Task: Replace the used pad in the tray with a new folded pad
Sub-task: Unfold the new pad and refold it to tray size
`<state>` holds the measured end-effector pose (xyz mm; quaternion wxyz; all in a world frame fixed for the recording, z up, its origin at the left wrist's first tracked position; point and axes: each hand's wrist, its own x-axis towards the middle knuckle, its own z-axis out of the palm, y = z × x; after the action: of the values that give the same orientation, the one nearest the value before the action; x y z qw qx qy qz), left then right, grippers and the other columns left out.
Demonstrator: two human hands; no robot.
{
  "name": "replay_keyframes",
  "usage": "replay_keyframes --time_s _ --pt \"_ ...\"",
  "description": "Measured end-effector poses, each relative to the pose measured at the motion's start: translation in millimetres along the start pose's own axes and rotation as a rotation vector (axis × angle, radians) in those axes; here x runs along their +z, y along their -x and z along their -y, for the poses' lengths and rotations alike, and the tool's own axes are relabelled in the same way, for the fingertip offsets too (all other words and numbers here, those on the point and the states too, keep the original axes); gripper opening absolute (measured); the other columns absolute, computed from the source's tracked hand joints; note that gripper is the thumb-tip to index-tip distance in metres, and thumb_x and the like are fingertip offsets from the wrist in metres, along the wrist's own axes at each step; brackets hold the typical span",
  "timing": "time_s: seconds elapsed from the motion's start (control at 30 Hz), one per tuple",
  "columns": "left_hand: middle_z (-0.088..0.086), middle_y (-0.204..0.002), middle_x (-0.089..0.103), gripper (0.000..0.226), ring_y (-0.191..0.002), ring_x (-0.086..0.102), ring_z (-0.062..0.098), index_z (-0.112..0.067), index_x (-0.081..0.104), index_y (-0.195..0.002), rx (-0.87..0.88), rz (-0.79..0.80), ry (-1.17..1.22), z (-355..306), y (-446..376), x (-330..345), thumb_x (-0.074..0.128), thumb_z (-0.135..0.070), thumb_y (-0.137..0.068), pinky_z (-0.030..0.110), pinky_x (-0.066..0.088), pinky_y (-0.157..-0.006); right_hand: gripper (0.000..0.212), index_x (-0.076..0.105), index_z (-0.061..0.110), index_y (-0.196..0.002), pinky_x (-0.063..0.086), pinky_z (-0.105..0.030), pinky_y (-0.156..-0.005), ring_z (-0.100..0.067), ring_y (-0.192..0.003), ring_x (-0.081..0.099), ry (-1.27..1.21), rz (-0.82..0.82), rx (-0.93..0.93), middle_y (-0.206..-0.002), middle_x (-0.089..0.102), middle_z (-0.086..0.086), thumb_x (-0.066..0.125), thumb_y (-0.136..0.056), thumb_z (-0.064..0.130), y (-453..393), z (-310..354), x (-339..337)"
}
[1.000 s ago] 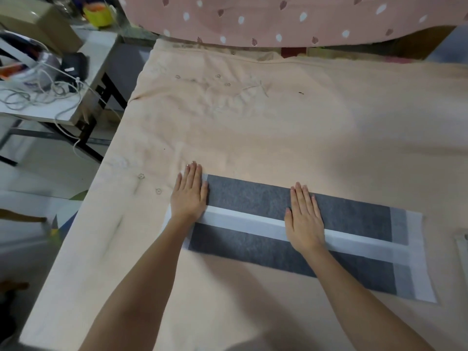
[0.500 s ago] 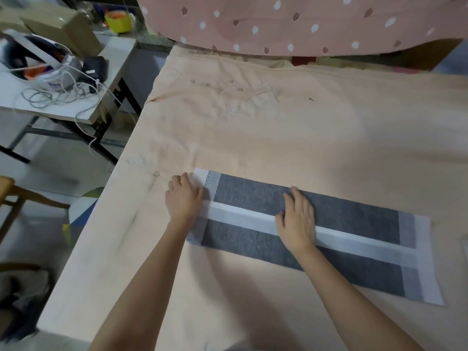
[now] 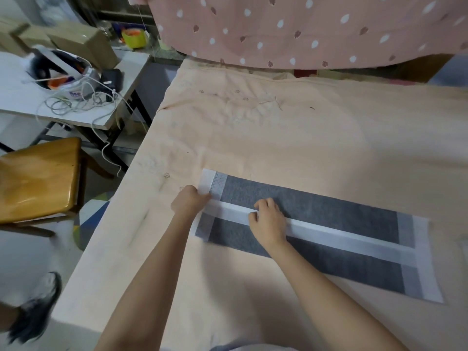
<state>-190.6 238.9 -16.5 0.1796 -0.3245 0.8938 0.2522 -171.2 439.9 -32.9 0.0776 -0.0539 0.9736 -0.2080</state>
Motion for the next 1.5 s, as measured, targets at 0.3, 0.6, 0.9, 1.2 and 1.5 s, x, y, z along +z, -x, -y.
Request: replay_keyframes --time_s 0.3,0.6,0.9,1.2,1.5 --pt "-0.003 -0.066 0.049 0.022 -0.068 0.051 0.022 -0.02 0.041 -0.063 0.174 0.047 0.077 -37 39 -6 0.055 -0.032 -0.074 0.026 0.034 -0.06 0.019 0.06 0.024 -0.086 0.057 -0.035 -0.064 -0.015 -0.078 0.066 -0.871 0.246 0.34 -0.089 0.067 0.001 0.05 -0.09 0.041 -13 29 -33" --pt "-0.003 -0.077 0.063 0.031 -0.074 0.059 0.02 -0.014 0.06 -0.08 0.421 0.084 0.063 -74 85 17 0.053 -0.044 -0.084 0.027 0.039 -0.059 0.031 0.066 0.015 -0.089 0.058 -0.032 -0.059 -0.015 -0.077 0.068 -1.024 0.291 0.428 -0.083 0.07 0.0 0.062 -0.085 0.045 -16 15 -69" --pt "-0.011 -0.104 0.064 0.02 -0.099 0.056 0.011 -0.028 0.065 -0.1 0.757 0.089 0.396 -80 97 45 0.052 -0.037 -0.088 0.028 0.045 -0.085 0.015 0.063 0.018 -0.08 0.048 -0.023 -0.056 -0.014 -0.072 0.062 -0.921 0.084 0.483 -0.081 0.065 -0.001 0.054 -0.091 0.012 3 -57 -84" --pt "-0.001 -0.158 0.005 0.057 -0.146 -0.003 0.014 -0.015 0.007 -0.151 0.954 -0.15 -0.312 -82 87 114 0.02 -0.04 -0.101 0.032 -0.007 -0.118 0.021 0.056 0.008 -0.072 0.038 -0.029 -0.061 -0.023 -0.067 0.052 -0.786 0.008 0.57 -0.07 0.052 -0.014 0.064 -0.086 0.022 14 -114 -73" --pt "0.005 -0.158 0.007 0.06 -0.146 0.001 0.02 -0.009 0.007 -0.15 0.919 -0.176 -0.462 -86 82 141 0.02 -0.042 -0.101 0.036 -0.011 -0.117 0.043 0.039 0.014 -0.055 0.029 -0.026 -0.049 -0.013 -0.049 0.038 -0.566 -0.109 0.505 -0.052 0.042 0.0 0.065 -0.086 0.026 13 -132 -52"
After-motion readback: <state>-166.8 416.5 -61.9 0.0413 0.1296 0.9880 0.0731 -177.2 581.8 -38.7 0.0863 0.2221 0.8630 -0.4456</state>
